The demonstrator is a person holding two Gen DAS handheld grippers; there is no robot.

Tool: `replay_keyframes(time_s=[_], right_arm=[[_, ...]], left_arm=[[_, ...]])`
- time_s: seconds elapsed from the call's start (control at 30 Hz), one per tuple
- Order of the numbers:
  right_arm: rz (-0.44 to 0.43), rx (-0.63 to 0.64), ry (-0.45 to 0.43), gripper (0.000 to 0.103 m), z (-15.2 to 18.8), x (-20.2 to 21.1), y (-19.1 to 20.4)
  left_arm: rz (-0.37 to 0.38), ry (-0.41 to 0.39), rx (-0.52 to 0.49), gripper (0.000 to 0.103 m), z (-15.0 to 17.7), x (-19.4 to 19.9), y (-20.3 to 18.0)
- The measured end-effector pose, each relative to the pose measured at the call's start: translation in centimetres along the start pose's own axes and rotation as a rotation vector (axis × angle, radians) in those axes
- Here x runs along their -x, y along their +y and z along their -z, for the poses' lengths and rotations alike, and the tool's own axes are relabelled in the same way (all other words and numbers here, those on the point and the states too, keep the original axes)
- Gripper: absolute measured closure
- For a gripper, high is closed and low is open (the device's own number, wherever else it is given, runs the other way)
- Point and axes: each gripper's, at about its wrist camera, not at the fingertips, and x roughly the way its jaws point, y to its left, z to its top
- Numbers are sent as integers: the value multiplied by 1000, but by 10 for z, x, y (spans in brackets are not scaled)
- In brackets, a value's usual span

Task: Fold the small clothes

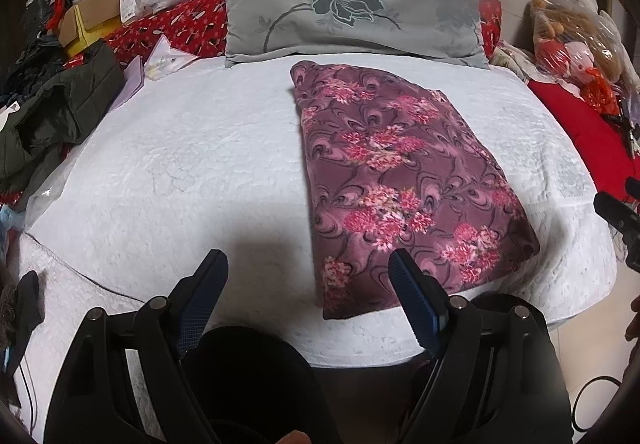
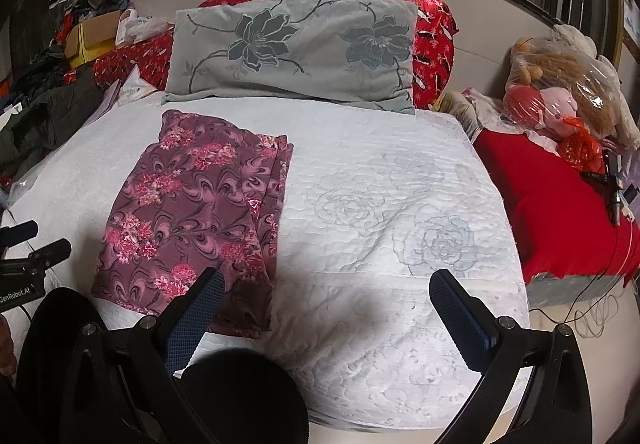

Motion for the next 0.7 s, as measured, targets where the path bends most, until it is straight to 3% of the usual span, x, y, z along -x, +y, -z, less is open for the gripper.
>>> replay_keyframes(time_s=[0.7], right_arm=[[-1, -9, -35, 0, 1, 15, -3]], left_arm=[[18, -13, -21, 20, 4, 11, -10]])
